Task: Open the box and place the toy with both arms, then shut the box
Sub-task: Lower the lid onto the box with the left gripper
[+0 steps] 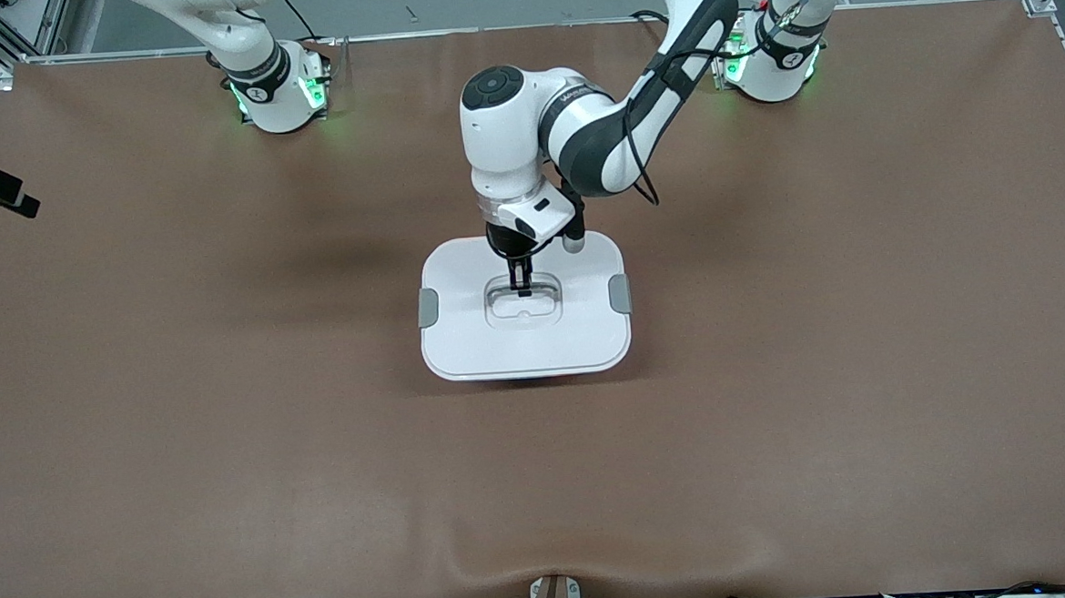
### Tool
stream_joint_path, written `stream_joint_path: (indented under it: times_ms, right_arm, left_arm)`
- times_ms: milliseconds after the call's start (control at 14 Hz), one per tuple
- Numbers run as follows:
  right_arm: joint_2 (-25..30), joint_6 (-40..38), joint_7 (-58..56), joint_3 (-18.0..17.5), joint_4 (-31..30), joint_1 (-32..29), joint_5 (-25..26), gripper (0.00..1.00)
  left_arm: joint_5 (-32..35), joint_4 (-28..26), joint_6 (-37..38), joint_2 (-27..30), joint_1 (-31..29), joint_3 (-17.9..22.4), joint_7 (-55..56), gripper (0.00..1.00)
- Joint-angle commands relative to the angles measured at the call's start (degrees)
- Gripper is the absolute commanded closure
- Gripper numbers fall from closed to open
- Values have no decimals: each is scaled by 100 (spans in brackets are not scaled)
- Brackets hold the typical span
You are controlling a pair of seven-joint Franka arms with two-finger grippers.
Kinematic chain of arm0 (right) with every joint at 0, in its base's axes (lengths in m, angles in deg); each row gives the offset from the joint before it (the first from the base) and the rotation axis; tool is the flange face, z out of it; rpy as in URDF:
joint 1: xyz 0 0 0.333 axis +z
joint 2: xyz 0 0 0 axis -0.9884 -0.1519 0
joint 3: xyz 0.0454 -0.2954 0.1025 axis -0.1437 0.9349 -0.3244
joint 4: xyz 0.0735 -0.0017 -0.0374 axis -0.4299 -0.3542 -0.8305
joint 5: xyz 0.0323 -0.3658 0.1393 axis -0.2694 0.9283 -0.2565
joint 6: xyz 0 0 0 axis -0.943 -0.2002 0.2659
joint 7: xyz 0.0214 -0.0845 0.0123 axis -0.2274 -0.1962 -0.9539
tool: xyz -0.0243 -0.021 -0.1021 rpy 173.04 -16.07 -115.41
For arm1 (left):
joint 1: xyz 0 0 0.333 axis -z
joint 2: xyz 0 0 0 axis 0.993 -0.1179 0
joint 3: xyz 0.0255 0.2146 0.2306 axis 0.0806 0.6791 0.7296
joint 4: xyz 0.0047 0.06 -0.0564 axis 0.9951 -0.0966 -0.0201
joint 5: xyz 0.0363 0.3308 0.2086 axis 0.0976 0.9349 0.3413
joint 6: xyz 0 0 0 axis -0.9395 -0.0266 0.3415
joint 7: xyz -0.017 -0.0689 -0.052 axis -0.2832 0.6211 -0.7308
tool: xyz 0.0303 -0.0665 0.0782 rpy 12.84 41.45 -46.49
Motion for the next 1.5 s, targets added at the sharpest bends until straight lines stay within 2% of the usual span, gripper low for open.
stream_joint_path:
  times_ms: [0, 356, 1425]
  right_arm:
    - [-56, -91, 59, 16, 125, 149, -69, 0]
    - [-56, -100, 95, 16, 116, 325, -69, 0]
    - [-56, -100, 95, 16, 116, 307, -61, 0]
  left_arm:
    - [171, 163, -35, -91, 43, 22, 153, 100]
    - [180, 145, -35, -117, 43, 22, 153, 100]
    - [180, 31, -8, -91, 131, 31, 487, 100]
